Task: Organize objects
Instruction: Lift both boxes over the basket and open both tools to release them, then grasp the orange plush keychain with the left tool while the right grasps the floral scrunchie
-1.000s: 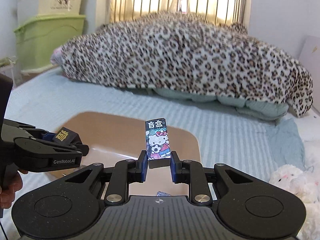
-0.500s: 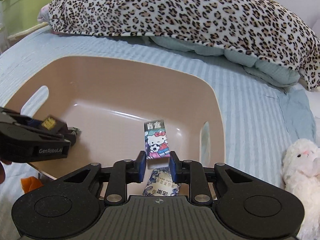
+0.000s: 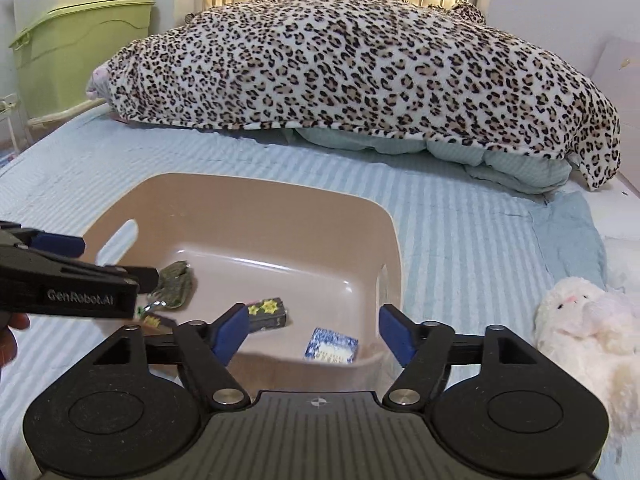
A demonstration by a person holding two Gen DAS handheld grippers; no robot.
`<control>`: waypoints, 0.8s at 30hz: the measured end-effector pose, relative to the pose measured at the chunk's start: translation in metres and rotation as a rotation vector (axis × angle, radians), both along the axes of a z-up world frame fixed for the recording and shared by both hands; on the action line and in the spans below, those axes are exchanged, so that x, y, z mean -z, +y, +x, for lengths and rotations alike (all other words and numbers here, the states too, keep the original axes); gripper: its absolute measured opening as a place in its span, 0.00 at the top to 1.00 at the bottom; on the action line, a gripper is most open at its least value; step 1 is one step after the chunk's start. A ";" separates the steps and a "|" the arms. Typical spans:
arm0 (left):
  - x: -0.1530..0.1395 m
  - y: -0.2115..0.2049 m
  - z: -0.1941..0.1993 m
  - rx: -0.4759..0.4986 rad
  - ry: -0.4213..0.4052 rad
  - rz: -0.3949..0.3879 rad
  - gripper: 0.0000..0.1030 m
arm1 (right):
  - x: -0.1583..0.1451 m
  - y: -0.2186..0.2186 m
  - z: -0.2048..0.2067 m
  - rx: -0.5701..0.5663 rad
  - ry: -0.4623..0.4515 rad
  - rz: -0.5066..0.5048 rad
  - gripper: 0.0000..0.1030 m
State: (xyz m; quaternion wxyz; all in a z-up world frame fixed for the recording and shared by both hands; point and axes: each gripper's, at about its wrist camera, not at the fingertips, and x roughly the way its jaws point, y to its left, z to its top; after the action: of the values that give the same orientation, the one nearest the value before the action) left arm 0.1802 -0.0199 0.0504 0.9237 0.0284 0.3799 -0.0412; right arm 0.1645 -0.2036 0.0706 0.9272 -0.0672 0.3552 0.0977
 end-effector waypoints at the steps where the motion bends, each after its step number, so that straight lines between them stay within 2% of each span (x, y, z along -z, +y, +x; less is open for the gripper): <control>1: -0.002 0.002 -0.006 0.000 -0.002 -0.001 0.14 | -0.002 -0.001 -0.007 -0.004 0.000 -0.003 0.25; 5: -0.002 0.008 -0.028 0.005 -0.002 0.004 0.11 | -0.002 -0.003 -0.028 -0.016 0.010 -0.009 0.22; 11: 0.020 0.014 -0.046 0.016 0.052 0.017 0.11 | 0.023 0.000 -0.051 -0.040 0.078 -0.049 0.16; 17: 0.052 0.018 -0.046 0.016 0.127 0.042 0.11 | 0.055 0.005 -0.059 -0.066 0.161 -0.091 0.14; 24: 0.084 0.023 -0.037 0.016 0.182 0.057 0.11 | 0.084 0.005 -0.051 -0.074 0.205 -0.093 0.12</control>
State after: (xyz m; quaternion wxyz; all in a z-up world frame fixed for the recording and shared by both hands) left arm 0.1435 0.0034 -0.0332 0.8838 0.0539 0.4630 -0.0401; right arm 0.1139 -0.1982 -0.0136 0.8776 -0.1130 0.4498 0.1214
